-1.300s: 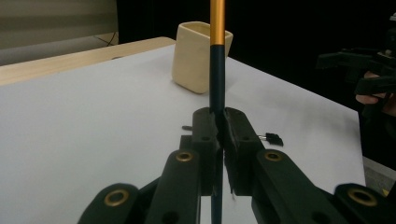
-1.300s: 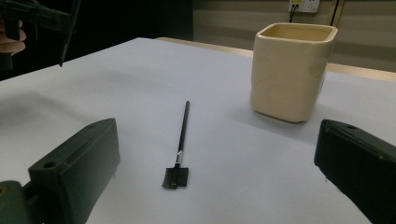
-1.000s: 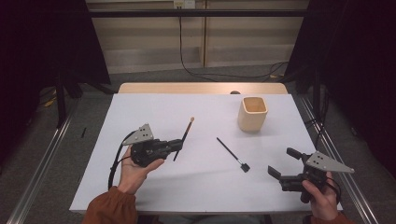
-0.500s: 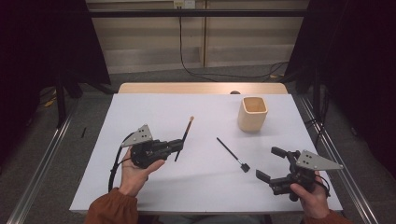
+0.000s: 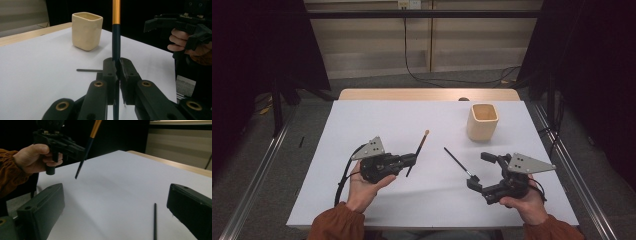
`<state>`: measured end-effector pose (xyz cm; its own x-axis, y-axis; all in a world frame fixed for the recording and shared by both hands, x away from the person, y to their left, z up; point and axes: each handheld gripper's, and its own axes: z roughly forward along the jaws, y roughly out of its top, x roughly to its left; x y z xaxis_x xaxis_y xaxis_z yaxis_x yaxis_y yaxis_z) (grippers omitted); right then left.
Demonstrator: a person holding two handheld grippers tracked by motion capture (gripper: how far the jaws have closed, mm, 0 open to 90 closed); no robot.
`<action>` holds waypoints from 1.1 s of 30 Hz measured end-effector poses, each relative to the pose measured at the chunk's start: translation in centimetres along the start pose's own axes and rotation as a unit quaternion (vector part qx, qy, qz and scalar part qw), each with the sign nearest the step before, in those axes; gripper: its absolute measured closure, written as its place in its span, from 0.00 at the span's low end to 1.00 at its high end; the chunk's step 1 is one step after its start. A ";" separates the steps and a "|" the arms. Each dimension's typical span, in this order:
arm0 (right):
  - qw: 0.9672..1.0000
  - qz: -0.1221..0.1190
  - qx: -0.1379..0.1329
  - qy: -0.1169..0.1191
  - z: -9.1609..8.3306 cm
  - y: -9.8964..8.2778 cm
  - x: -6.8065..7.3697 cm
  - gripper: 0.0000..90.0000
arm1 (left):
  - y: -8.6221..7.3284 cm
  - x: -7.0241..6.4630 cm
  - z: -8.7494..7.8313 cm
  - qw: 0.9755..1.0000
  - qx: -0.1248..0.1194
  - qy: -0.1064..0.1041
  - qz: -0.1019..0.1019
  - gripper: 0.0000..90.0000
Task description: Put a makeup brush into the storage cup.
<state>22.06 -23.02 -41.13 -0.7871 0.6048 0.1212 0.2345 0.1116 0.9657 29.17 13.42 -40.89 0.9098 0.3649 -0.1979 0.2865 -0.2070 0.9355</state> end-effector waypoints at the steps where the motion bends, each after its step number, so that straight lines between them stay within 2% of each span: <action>1: 1.000 0.001 0.001 0.006 0.3 0.1 0.2 0.01 | 0.0 0.0 0.1 1.000 0.001 -0.001 0.000 0.93; 3: 1.000 -0.003 0.005 0.022 1.2 0.4 0.8 0.01 | -0.1 -0.1 0.2 1.000 0.003 -0.001 -0.001 0.93; 7: 1.000 -0.002 0.004 0.029 2.2 0.9 0.9 0.01 | -0.1 -0.2 0.4 1.000 0.002 0.001 -0.002 0.93; 10: 0.999 -0.016 0.003 0.041 3.2 1.7 1.2 0.01 | -0.1 -0.2 0.6 1.000 0.000 -0.003 -0.006 0.93; 12: 0.999 -0.015 0.003 0.044 3.5 1.9 1.2 0.02 | -0.1 -0.2 0.8 1.000 0.001 -0.005 -0.006 0.93; 17: 0.999 -0.020 0.001 0.049 5.3 3.1 0.8 0.06 | -0.2 -0.4 1.0 1.000 0.003 -0.006 -0.006 0.93; 19: 0.999 -0.021 0.001 0.050 5.5 3.2 0.8 0.07 | -0.1 -0.4 1.1 1.000 0.002 -0.006 -0.005 0.93; 25: 0.998 -0.024 -0.006 0.055 7.3 4.5 0.5 0.11 | 0.0 -0.3 1.1 1.000 -0.008 -0.003 -0.008 0.93; 33: 0.998 -0.028 -0.012 0.053 8.6 5.5 0.1 0.16 | 0.1 -0.2 1.5 1.000 -0.015 -0.003 -0.010 0.93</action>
<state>28.22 -15.54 -37.81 -0.8546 0.5116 0.0884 0.1752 0.1240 0.9767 29.49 11.92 -41.17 0.9058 0.3632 -0.2181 0.2956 -0.1729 0.9395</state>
